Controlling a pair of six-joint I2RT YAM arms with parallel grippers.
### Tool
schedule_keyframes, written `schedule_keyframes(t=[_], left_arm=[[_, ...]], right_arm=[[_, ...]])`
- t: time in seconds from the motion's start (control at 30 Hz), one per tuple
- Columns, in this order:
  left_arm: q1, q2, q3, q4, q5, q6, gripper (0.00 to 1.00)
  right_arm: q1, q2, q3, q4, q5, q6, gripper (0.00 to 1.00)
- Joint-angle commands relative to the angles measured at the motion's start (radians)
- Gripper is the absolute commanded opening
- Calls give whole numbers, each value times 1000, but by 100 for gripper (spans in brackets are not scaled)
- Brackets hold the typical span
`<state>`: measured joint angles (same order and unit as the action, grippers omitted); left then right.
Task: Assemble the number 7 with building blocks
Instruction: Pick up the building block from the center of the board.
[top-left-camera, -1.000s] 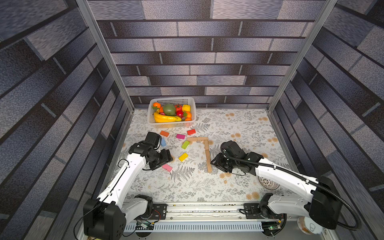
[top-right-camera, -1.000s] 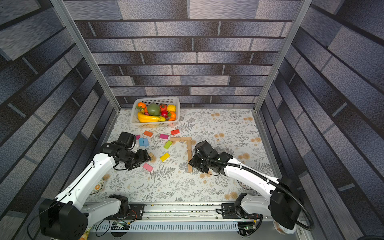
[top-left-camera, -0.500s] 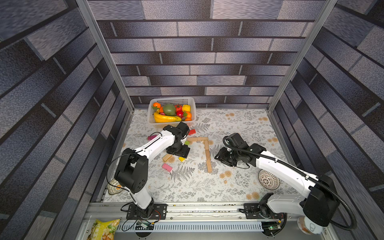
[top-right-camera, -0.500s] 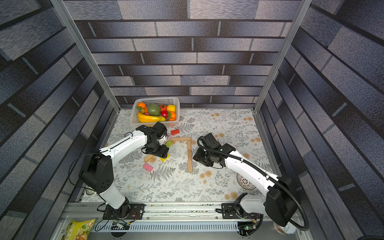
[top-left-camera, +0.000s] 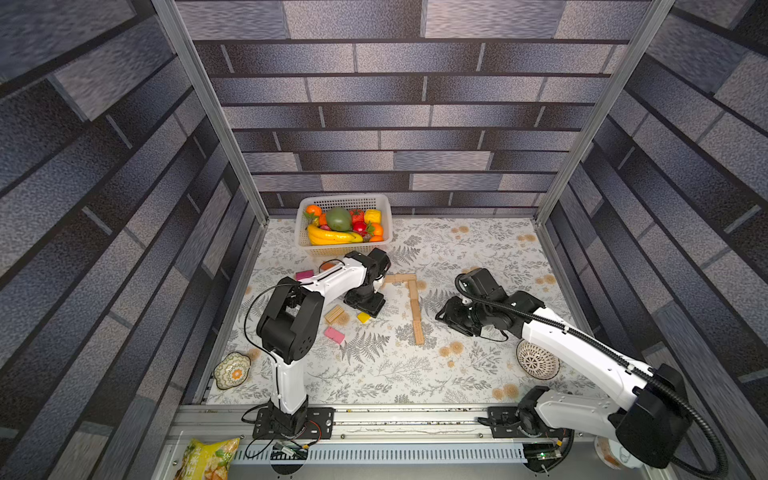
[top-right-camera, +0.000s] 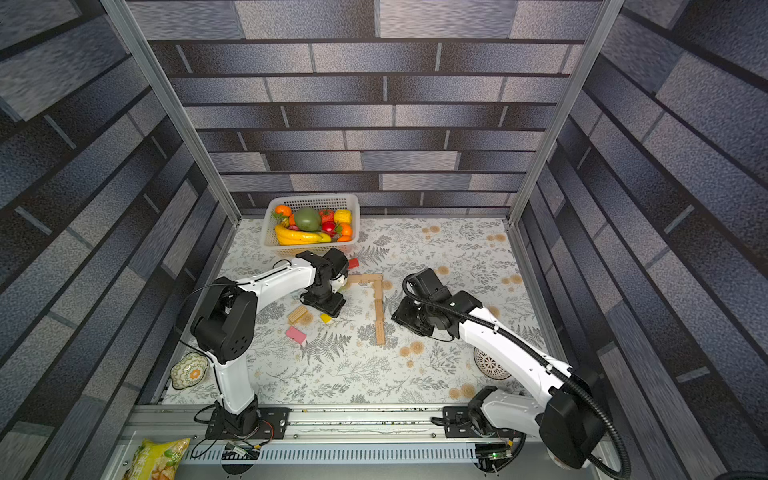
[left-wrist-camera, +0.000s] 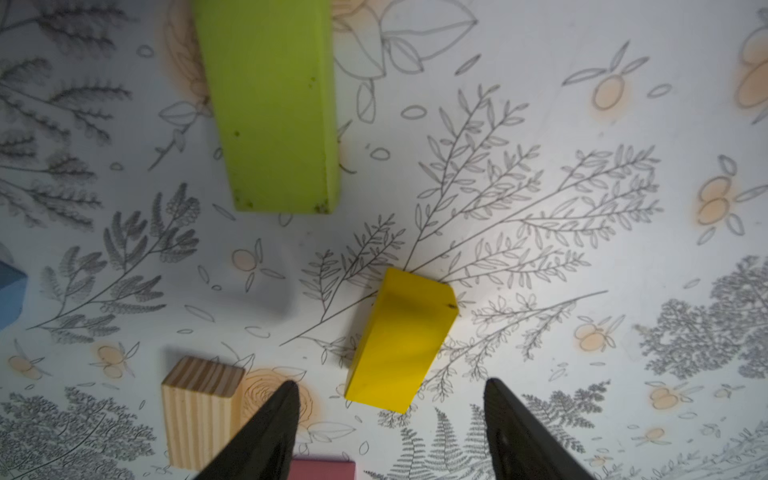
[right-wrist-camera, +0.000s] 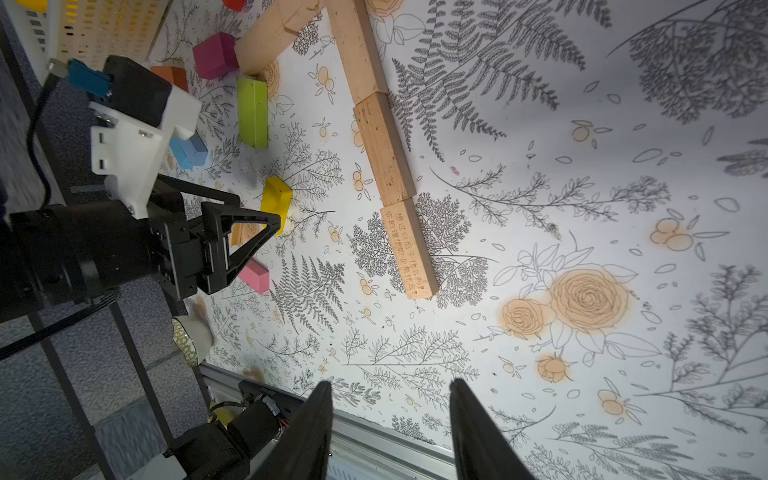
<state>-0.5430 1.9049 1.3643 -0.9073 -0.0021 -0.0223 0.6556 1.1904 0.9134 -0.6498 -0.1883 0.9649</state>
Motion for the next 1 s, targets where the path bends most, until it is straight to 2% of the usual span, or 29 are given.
schedule_keyframes(t=[0.0,0.1,0.4,0.63,0.97], left_arm=[[-19,20,7,5,-27,28,70],[-20,20,-23,18,-31,24,68],[-18,25,-53,31,-35,22,52],[-16,10,-89,41,-41,13,29],[31,-92,-134,21,-19,-31,26]], right_arm=[[-11,-31,-19,-45,7,16,48],[-16,-52,-34,-47,13,23,48],[-36,-118,-83,-47,34,48,48],[-39,-127,-87,-48,38,51,48],[-40,-127,-99,-35,40,56,48]])
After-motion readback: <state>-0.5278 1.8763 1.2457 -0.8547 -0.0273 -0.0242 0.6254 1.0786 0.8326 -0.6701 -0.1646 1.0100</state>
